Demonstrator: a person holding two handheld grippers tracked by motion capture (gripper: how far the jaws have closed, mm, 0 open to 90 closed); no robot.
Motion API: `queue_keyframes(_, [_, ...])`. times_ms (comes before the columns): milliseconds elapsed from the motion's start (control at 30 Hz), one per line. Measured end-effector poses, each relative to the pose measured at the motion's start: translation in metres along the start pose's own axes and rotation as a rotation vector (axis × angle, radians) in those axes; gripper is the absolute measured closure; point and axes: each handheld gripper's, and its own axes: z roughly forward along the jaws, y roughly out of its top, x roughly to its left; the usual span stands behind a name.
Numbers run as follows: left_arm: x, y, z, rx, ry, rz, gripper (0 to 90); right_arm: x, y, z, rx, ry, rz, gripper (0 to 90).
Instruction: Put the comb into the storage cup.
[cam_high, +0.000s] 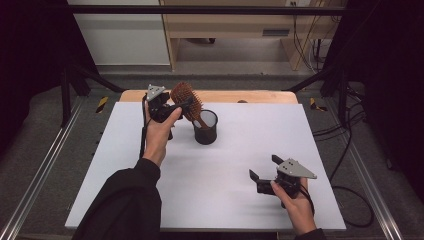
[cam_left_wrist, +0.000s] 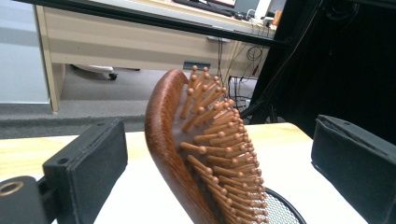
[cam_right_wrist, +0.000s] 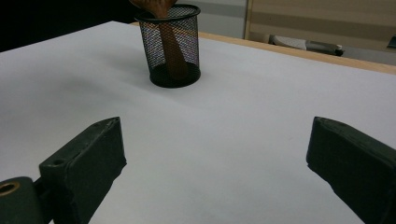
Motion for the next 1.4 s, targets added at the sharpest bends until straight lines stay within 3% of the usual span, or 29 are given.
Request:
queue_keyframes(1033, [0.001, 0.001, -0.021, -0.036, -0.006, 0.021, 3.8, -0.001, 0.001, -0.003, -0.010, 0.006, 0.006, 4.8])
queue_keyframes(1400, [0.003, 0.001, -0.028, -0.066, 0.001, -0.002, 3.4, -0.003, 0.001, -0.006, -0.012, -0.003, -0.002, 4.8])
